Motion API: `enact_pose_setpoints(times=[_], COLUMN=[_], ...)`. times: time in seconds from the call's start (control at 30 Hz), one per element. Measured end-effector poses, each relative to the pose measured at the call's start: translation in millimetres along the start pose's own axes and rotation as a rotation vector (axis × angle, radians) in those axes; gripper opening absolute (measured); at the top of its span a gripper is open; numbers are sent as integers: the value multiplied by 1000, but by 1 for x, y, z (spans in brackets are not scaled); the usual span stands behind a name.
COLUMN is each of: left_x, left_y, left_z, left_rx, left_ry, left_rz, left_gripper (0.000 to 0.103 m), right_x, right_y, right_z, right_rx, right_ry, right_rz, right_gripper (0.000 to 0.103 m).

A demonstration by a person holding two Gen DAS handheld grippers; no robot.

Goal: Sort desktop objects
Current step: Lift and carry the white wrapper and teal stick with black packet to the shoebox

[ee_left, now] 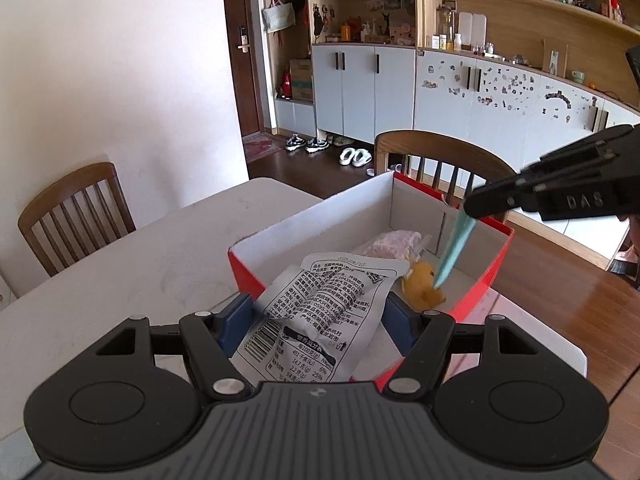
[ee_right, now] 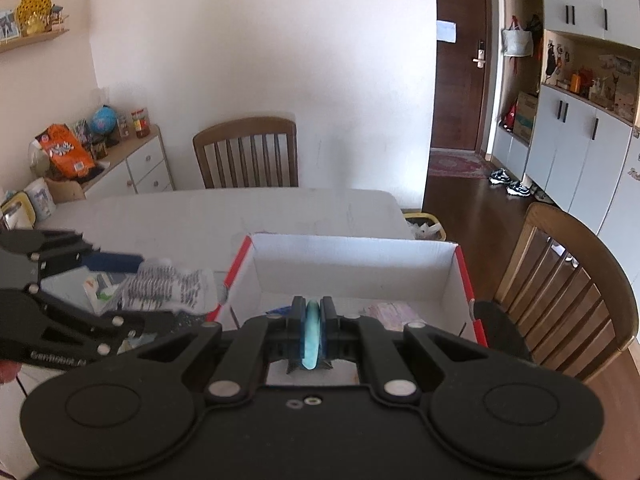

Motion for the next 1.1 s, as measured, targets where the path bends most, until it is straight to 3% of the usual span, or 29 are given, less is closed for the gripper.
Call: enact_pose_setpoints(times=[0.3, 0.53, 0.77, 1.1], left_x=[43, 81, 121, 154], left_y=[-1, -14, -19, -19], left_z=[27, 46, 52, 55], left_rx=[3, 66, 129, 131], left_ry=[27, 65, 118, 173], left_rz=[20, 20, 56, 60], left_gripper=[69, 69, 70, 70], right_x=[17, 29, 47, 79], right_y=[-19, -31, -39, -43], right_z=[-3, -2, -1, -3], right_rx=[-13, -29, -40, -41], right_ry=[56, 92, 153, 261], right_rz=[28, 39, 77, 108], right_gripper=[6, 6, 6, 6])
Point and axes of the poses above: each gripper's, at about its wrist camera, not at the fingertips, and x roughly the way its jaws point, y to its left, z to its top, the point moved 2 cm from there along x, roughly the way its jaws point, and after that the axes turned 10 degrees about y, right-handed, at the moved point
